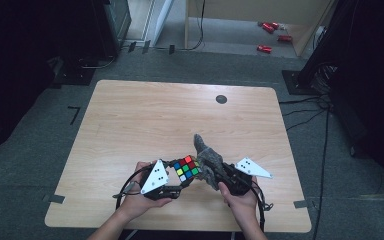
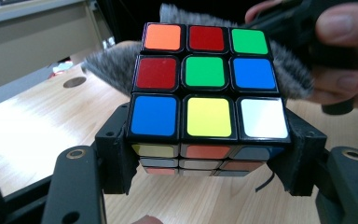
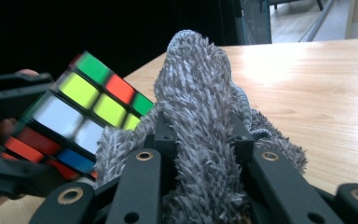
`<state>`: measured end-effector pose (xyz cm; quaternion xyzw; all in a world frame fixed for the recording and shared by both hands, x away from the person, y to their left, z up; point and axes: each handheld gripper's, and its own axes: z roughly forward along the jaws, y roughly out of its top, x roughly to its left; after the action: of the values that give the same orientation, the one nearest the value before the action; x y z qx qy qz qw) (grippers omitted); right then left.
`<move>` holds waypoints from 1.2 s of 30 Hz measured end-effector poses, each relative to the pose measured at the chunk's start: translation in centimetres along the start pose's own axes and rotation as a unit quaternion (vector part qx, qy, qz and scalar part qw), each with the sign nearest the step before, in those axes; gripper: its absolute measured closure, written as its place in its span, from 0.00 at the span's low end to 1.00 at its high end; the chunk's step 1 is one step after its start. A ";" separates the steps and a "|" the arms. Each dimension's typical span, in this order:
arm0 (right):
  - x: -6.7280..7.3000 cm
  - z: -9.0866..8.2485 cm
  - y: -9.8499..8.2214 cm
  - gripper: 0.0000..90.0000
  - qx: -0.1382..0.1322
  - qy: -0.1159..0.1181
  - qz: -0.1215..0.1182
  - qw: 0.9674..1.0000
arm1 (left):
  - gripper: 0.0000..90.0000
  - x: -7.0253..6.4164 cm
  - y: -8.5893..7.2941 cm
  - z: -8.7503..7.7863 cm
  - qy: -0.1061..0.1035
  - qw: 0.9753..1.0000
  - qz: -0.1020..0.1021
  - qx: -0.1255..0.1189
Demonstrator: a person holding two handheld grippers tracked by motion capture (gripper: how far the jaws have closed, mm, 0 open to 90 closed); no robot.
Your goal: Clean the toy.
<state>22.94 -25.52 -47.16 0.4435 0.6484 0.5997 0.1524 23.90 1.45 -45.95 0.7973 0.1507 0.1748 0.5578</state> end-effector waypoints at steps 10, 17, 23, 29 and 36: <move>1.8 -0.4 0.7 0.81 -0.020 0.013 -0.030 0.999 | 0.39 -0.6 -0.5 1.1 -0.004 0.999 0.022 0.045; 0.5 0.2 -0.5 0.81 0.007 -0.003 -0.015 1.000 | 0.39 -0.5 -0.4 0.9 -0.010 0.999 0.013 0.033; -0.7 -0.1 -0.3 0.80 0.027 -0.122 -0.074 0.989 | 0.39 0.9 -1.0 1.1 0.015 0.999 -0.014 0.048; -3.9 -1.4 0.0 0.80 0.014 -0.169 -0.073 0.983 | 0.39 2.9 -2.3 2.0 0.045 0.993 -0.068 0.083; -6.1 -1.5 -0.5 0.78 0.018 -0.191 -0.059 0.980 | 0.39 4.0 -3.2 3.2 0.078 0.985 -0.097 0.118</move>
<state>25.05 -31.07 -49.32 0.5132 0.6430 0.4824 0.3008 28.78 1.59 -49.58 0.8231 0.2896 0.1624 0.4607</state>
